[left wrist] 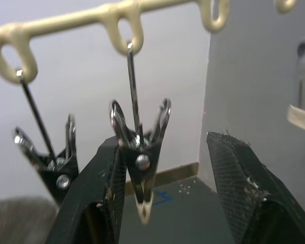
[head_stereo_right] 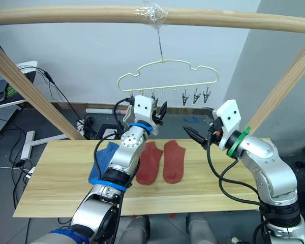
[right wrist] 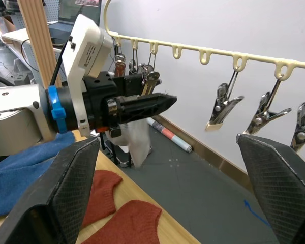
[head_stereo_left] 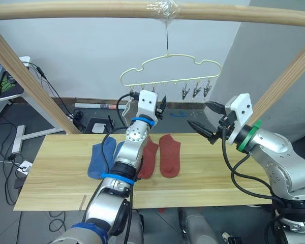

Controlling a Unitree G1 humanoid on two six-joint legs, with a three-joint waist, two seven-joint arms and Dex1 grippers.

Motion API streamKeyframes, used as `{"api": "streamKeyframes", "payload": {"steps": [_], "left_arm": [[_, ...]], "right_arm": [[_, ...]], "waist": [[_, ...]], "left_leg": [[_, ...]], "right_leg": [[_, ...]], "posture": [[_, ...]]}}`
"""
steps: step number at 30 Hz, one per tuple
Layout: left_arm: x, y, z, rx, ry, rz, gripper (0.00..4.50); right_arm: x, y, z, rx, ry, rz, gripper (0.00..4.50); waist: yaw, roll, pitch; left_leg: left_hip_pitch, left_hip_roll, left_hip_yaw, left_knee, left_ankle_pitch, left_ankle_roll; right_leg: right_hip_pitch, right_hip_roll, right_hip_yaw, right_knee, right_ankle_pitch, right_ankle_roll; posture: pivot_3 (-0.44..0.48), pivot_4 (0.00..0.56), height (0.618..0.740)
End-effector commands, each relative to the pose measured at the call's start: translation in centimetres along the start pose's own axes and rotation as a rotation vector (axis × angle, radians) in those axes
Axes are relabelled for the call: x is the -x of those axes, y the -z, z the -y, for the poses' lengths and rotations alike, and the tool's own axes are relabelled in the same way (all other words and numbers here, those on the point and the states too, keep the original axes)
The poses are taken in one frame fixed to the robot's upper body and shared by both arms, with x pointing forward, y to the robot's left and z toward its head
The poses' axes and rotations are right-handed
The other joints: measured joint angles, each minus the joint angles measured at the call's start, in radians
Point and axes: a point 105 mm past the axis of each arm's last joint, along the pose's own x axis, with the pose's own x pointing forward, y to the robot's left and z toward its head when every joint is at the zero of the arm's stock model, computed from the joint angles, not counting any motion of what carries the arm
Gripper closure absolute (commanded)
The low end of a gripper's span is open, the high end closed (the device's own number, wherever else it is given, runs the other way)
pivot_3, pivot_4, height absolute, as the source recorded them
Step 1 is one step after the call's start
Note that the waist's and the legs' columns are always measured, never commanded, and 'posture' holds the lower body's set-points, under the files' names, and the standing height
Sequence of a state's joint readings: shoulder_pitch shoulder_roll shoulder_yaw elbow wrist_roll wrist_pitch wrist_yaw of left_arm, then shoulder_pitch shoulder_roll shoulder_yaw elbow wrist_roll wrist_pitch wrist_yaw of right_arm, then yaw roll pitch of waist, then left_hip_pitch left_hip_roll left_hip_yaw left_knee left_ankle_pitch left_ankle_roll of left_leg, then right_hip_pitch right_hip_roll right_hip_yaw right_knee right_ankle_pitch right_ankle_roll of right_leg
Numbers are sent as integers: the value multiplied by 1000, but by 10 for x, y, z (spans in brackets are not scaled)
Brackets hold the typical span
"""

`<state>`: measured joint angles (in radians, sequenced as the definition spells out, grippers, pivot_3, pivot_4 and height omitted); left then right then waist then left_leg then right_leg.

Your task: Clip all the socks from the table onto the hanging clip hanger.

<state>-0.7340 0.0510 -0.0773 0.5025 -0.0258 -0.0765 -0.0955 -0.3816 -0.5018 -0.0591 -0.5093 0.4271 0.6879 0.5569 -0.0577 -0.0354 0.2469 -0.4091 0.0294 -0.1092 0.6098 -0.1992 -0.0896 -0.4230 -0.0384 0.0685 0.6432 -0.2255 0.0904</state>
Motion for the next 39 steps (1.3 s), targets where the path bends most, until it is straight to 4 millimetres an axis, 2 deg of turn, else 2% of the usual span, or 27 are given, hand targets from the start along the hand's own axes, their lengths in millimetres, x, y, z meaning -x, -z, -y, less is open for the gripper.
{"api": "streamKeyframes", "payload": {"steps": [1,12,28,31,35,37,39], "left_arm": [[-4,-19,0,-31,-20,71,2013],[-4,-21,-7,-53,-51,79,2013],[-5,-25,-6,-64,-49,99,2013],[-5,-25,-4,-63,-44,103,2556],[-6,-26,-4,-59,-46,107,3809],[-6,-26,-4,-60,-46,107,4194],[-6,-26,-5,-60,-47,108,4296]], "right_arm": [[1,-21,-3,41,-2,58,0],[0,-30,-4,50,-6,55,0],[4,-22,0,42,11,46,0],[4,-21,1,39,18,47,0],[4,-20,2,38,19,47,0],[4,-20,2,37,19,48,0],[4,-20,2,36,20,48,0]], "waist": [[0,0,0],[-1,0,0],[-1,0,0],[-1,0,0],[-1,0,0],[-1,0,0],[-1,0,0]], "left_leg": [[0,0,0,0,0,0],[0,0,0,0,0,0],[0,0,0,0,0,0],[0,0,0,0,0,0],[0,0,0,0,0,0],[0,0,0,0,0,0],[0,0,0,0,0,0]], "right_leg": [[0,0,0,0,0,0],[0,0,0,0,0,0],[0,0,0,1,0,0],[0,0,0,1,0,0],[0,0,0,1,0,0],[0,0,0,1,1,0],[0,0,0,1,1,0]], "posture": [[-98,191,740],[-99,187,740],[-100,181,740],[-103,181,740],[-103,181,740],[-103,181,740],[-99,182,740]]}}
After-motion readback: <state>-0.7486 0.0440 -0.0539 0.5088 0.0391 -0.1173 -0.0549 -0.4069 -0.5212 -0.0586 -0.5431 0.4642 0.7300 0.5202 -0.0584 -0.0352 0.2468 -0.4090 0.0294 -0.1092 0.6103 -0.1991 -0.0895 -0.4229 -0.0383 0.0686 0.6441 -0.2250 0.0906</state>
